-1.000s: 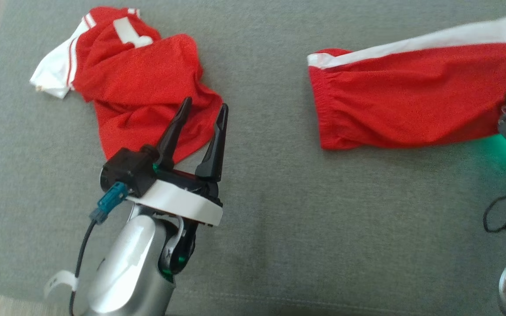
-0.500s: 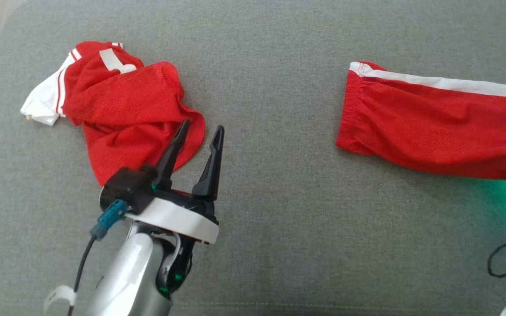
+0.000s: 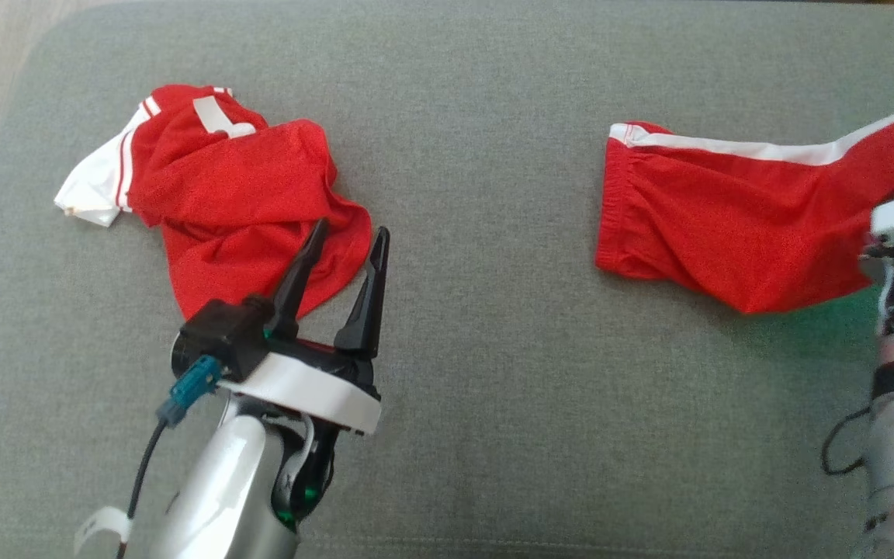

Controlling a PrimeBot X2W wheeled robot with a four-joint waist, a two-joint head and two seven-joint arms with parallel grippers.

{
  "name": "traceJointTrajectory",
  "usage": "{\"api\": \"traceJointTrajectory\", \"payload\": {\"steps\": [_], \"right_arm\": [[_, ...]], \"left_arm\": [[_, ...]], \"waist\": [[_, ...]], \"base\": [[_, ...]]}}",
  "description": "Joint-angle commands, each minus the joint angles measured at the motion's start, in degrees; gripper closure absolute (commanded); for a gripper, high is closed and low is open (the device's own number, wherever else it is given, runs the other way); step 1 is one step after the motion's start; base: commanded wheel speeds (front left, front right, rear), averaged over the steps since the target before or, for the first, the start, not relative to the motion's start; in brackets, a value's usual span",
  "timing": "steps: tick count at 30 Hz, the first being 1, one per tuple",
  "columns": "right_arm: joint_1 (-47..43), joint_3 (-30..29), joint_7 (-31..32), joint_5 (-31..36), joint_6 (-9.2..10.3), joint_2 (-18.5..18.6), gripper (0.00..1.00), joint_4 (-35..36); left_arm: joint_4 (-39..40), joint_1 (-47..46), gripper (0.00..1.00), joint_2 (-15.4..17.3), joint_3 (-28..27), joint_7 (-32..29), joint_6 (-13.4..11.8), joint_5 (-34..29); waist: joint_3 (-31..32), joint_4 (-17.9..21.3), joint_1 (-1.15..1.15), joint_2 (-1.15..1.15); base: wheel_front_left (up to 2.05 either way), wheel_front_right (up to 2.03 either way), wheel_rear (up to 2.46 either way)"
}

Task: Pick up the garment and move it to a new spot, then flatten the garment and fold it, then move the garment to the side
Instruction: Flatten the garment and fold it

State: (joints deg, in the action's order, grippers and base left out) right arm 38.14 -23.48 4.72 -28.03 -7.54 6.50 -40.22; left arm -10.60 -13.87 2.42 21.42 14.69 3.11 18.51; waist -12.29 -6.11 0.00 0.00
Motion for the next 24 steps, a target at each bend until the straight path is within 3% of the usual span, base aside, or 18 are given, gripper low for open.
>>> {"api": "traceJointTrajectory", "payload": {"steps": [1,13,24], "right_arm": [[-0.42,2.61,-0.15,-0.94,0.05,-0.53,1.00,2.65],[-7.18,21.44,-0.05,-11.50,0.05,-2.55,1.00,11.43],[-7.98,31.14,-2.23,-13.38,0.05,-3.18,1.00,7.29]], "left_arm": [[1.60,-0.14,0.00,0.46,-2.08,0.30,0.24,-0.53],[1.59,0.78,0.00,0.46,-2.17,0.30,0.26,-0.30],[1.88,1.52,0.00,0.46,-1.86,0.30,-0.03,0.03]], "waist": [[0.33,-0.09,0.00,0.00],[2.21,-1.32,0.00,0.00],[2.09,-3.87,0.00,0.00]], "base": [[0.00,0.00,0.00],[0.00,0.00,0.00],[0.00,0.00,0.00]]}}
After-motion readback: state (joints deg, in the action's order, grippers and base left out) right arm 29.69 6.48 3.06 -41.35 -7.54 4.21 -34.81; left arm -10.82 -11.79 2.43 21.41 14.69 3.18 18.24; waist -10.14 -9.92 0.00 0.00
